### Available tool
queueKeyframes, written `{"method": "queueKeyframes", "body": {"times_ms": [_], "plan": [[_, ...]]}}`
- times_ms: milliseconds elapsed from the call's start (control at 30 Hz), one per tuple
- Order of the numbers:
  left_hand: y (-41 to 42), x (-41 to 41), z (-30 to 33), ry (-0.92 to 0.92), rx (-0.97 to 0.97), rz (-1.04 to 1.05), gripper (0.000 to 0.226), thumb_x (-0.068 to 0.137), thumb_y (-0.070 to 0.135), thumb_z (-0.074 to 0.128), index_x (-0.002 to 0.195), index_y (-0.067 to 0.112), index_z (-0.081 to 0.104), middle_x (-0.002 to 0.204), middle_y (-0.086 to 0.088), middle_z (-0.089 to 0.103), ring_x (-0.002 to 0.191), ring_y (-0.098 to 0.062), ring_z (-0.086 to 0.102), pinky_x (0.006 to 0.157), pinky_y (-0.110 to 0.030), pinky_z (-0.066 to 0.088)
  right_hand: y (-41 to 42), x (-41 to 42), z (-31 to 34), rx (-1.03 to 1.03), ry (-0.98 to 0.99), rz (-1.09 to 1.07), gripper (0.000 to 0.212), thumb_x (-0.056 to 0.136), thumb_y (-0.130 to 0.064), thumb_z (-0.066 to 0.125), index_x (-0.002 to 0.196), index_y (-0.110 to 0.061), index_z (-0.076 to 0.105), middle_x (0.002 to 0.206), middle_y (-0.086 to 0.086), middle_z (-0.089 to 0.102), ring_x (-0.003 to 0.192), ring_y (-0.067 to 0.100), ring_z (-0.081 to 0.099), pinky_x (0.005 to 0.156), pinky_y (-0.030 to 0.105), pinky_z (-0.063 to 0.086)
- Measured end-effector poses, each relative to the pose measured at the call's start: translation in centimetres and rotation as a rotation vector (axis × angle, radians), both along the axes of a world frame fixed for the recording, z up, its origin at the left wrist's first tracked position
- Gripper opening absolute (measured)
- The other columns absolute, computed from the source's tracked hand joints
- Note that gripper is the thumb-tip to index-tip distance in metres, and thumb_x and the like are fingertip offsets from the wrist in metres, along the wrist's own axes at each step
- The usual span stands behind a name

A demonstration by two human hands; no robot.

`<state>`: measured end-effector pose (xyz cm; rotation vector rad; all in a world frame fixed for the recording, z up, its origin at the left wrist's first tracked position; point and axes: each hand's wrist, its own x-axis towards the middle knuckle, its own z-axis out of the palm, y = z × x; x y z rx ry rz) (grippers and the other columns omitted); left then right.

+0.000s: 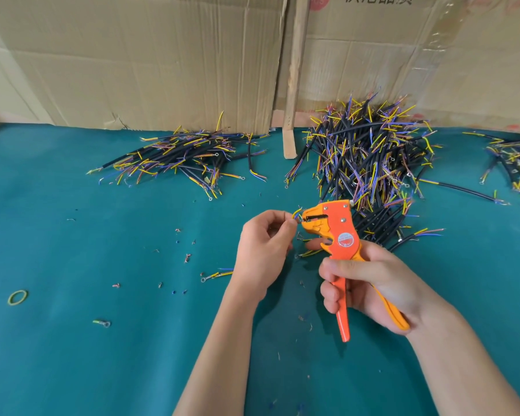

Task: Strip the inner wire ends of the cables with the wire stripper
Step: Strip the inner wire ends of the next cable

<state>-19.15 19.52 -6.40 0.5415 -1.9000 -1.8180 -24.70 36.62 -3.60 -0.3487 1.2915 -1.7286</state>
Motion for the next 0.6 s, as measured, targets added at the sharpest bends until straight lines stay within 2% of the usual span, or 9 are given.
{"method": "queueKeyframes", "body": {"times_ms": [133,233,333,400,467,533,600], "plan": [[-0.1,0.0,-0.1,0.023,0.014,0.004,0.015,0.098,0.018,0.062,0.084,0.014,0.067,0.056,0.007,0.053,0.052,-0.011,0.044,0.053,-0.021,0.038,-0.3,0.0,-0.3,-0.003,-0.026,-0.030,0.048,0.075,-0.008,0.082,0.118,0.003,0.064,0.067,0.010,0.046,0.047,0.022,0.045,0.044,0.032,0.041],[0.0,0.0,-0.2,0.048,0.028,0.003,0.013,0.097,0.012,0.063,0.085,0.014,0.066,0.059,0.008,0.058,0.052,-0.009,0.051,0.050,-0.017,0.040,-0.6,-0.1,-0.5,0.008,0.020,-0.101,0.048,0.077,-0.023,0.076,0.117,0.000,0.066,0.061,0.003,0.041,0.039,0.014,0.036,0.037,0.025,0.034],[-0.1,0.0,-0.1,0.096,0.097,0.009,0.013,0.096,0.007,0.064,0.085,0.013,0.066,0.066,0.008,0.059,0.054,-0.009,0.053,0.049,-0.017,0.040,-1.1,0.4,-0.8,-0.016,0.006,-0.134,0.041,0.079,-0.026,0.074,0.113,-0.003,0.071,0.060,0.003,0.042,0.038,0.013,0.035,0.036,0.024,0.033],[-0.2,0.0,-0.1,0.119,0.134,0.025,0.012,0.095,0.006,0.065,0.085,0.013,0.067,0.070,0.007,0.058,0.055,-0.011,0.054,0.048,-0.018,0.040,-1.5,0.8,-0.7,-0.057,-0.038,-0.150,0.038,0.079,-0.025,0.074,0.110,-0.002,0.072,0.063,0.006,0.047,0.042,0.017,0.041,0.039,0.027,0.037],[-0.3,0.0,-0.1,0.124,0.150,0.055,0.010,0.094,0.006,0.066,0.087,0.013,0.068,0.071,0.006,0.054,0.056,-0.013,0.056,0.048,-0.019,0.040,-1.5,0.8,-0.6,-0.106,-0.069,-0.165,0.045,0.078,-0.020,0.076,0.115,0.004,0.068,0.071,0.014,0.054,0.051,0.024,0.051,0.046,0.035,0.046],[-0.3,-0.1,-0.1,0.134,0.166,0.075,0.013,0.093,0.005,0.066,0.087,0.015,0.069,0.070,0.005,0.050,0.056,-0.014,0.056,0.048,-0.020,0.039,-1.0,0.4,-0.2,-0.124,-0.049,-0.148,0.051,0.075,-0.009,0.078,0.121,0.007,0.063,0.078,0.020,0.058,0.061,0.031,0.058,0.056,0.042,0.053],[-0.2,-0.1,-0.1,0.134,0.134,0.080,0.015,0.094,0.003,0.065,0.087,0.016,0.067,0.068,0.005,0.046,0.056,-0.014,0.056,0.049,-0.022,0.039,-0.3,0.1,0.2,-0.128,-0.029,-0.098,0.050,0.076,-0.009,0.075,0.122,0.006,0.064,0.083,0.023,0.059,0.067,0.034,0.060,0.062,0.045,0.055]]}}
